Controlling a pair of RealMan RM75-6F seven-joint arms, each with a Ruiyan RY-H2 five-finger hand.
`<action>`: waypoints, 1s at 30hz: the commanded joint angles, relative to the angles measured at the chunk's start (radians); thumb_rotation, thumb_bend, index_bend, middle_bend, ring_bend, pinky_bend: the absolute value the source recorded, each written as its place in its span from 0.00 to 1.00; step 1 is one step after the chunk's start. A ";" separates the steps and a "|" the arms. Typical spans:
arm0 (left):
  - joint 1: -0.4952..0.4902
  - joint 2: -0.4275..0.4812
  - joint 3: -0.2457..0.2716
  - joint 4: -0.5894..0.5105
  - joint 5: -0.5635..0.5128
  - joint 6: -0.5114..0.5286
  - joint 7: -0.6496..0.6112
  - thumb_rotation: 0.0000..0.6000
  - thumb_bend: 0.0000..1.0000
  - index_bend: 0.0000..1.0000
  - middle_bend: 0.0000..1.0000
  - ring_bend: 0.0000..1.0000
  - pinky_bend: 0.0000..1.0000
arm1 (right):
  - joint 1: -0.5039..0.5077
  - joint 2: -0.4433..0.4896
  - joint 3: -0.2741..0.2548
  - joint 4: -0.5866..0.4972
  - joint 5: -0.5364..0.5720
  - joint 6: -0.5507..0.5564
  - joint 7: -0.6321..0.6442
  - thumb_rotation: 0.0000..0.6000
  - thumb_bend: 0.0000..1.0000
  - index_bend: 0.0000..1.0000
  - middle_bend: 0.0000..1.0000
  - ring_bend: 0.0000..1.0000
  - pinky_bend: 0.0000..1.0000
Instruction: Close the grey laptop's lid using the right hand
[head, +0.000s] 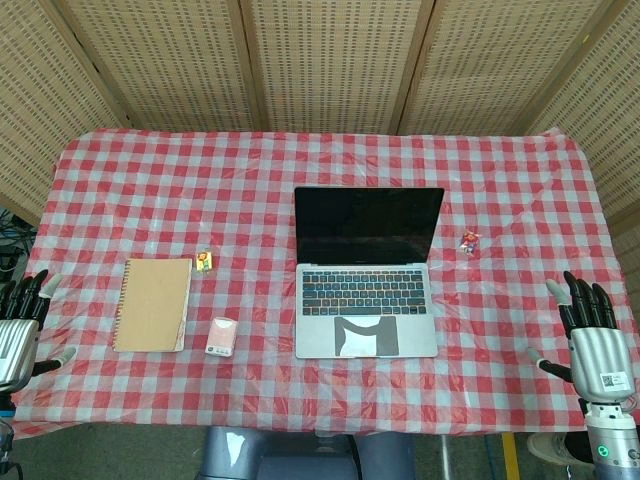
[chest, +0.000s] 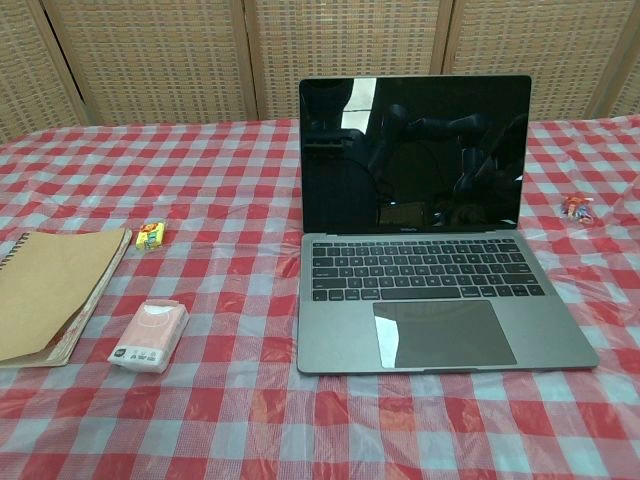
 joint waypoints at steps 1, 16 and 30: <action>0.000 0.001 0.000 -0.001 -0.003 -0.001 -0.002 1.00 0.00 0.00 0.00 0.00 0.00 | 0.000 0.001 -0.002 -0.004 -0.001 -0.002 -0.002 1.00 0.00 0.00 0.00 0.00 0.00; 0.004 0.015 0.006 -0.014 0.022 0.014 -0.009 1.00 0.00 0.00 0.00 0.00 0.00 | -0.009 0.026 -0.002 -0.031 -0.005 0.010 0.033 1.00 0.00 0.00 0.00 0.00 0.00; 0.001 0.010 0.005 -0.007 0.019 0.008 -0.012 1.00 0.00 0.00 0.00 0.00 0.00 | 0.002 0.033 0.009 -0.030 0.016 -0.016 0.051 1.00 0.00 0.00 0.00 0.00 0.00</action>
